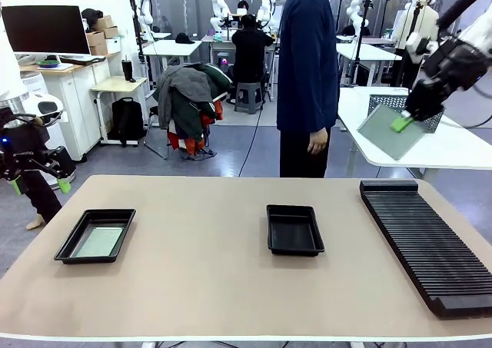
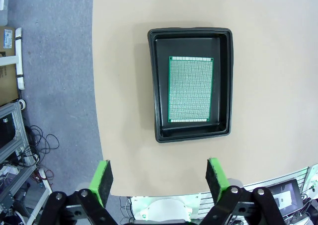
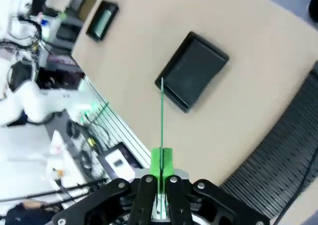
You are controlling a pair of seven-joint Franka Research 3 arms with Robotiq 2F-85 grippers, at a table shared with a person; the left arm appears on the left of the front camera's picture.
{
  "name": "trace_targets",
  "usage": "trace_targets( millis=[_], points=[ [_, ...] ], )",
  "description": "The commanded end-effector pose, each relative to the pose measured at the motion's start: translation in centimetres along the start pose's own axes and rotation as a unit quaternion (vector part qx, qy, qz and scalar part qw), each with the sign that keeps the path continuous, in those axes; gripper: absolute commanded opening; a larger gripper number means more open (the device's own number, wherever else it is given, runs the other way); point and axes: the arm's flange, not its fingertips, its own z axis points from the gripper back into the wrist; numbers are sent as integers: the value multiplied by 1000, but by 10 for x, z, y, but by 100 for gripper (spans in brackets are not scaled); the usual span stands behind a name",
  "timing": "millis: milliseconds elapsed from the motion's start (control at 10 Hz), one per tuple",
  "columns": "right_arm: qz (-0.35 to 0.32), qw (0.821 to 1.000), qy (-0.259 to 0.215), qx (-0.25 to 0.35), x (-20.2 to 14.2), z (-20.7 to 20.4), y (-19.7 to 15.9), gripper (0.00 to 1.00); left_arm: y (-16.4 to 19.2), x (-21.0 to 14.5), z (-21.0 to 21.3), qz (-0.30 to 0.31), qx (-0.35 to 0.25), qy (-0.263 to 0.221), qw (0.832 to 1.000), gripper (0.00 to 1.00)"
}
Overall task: Inspect and transfer BCBs to ESD trays.
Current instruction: Pick up the Blank PCB from the PCB Rack and place it in the right ESD tray.
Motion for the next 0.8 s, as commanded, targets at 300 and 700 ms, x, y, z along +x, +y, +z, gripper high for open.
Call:
trace_targets(
  millis=[300, 700],
  points=[
    [-153, 980, -100, 76, 2, -115, -20, 2, 0, 0, -2, 1, -4, -4, 1000, 100],
    [-200, 965, -129, 108, 3, -207, -39, 2, 0, 0, -2, 1, -4, -4, 1000, 100]
  ],
)
